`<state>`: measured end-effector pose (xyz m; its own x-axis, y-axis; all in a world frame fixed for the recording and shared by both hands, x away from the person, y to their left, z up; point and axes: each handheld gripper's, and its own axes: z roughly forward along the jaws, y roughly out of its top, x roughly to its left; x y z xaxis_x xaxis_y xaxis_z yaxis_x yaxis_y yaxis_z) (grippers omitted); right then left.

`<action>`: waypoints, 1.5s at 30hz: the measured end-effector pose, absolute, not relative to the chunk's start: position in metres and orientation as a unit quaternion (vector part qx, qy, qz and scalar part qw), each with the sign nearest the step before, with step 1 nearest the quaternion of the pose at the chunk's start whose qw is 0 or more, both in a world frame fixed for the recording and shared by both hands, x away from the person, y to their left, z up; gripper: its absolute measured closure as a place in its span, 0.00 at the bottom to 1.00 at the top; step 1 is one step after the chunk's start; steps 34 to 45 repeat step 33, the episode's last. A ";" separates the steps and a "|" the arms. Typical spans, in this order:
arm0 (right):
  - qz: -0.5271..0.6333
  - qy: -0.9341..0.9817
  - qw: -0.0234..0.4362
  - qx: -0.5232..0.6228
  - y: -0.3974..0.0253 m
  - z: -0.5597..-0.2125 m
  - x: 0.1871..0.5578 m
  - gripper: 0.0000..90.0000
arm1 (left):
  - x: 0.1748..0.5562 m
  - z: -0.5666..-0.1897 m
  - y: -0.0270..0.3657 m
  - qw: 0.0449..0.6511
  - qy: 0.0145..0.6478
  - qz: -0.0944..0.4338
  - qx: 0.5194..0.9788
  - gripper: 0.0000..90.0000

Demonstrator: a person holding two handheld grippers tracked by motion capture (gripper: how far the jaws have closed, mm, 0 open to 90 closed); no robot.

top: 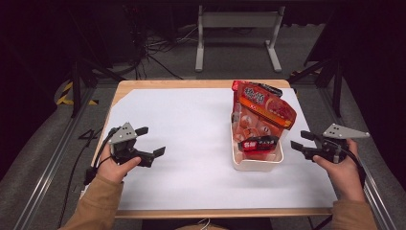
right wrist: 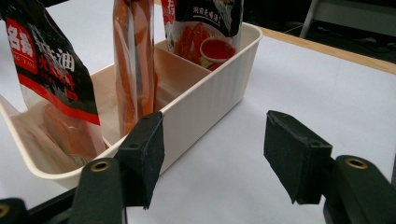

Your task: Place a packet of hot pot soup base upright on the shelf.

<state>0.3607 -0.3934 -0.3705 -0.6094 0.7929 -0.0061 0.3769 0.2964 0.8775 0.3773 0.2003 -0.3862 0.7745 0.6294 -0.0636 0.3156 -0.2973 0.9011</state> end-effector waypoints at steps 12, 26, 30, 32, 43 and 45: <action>0.460 0.770 0.229 0.377 -0.394 -0.378 0.363 0.41 | 0.378 -0.424 0.219 0.515 0.334 0.163 0.773 0.04; 0.457 0.771 0.227 0.381 -0.394 -0.385 0.365 0.40 | 0.379 -0.442 0.224 0.516 0.336 0.184 0.766 0.04; 0.458 0.770 0.228 0.382 -0.394 -0.385 0.364 0.40 | 0.377 -0.441 0.224 0.515 0.340 0.184 0.765 0.03; 0.459 0.769 0.228 0.382 -0.394 -0.385 0.364 0.40 | 0.376 -0.441 0.224 0.515 0.337 0.184 0.767 0.03; 0.460 0.768 0.229 0.382 -0.394 -0.385 0.364 0.40 | 0.375 -0.441 0.224 0.514 0.334 0.184 0.768 0.03; 0.460 0.768 0.229 0.382 -0.394 -0.385 0.364 0.40 | 0.375 -0.441 0.224 0.514 0.334 0.184 0.768 0.03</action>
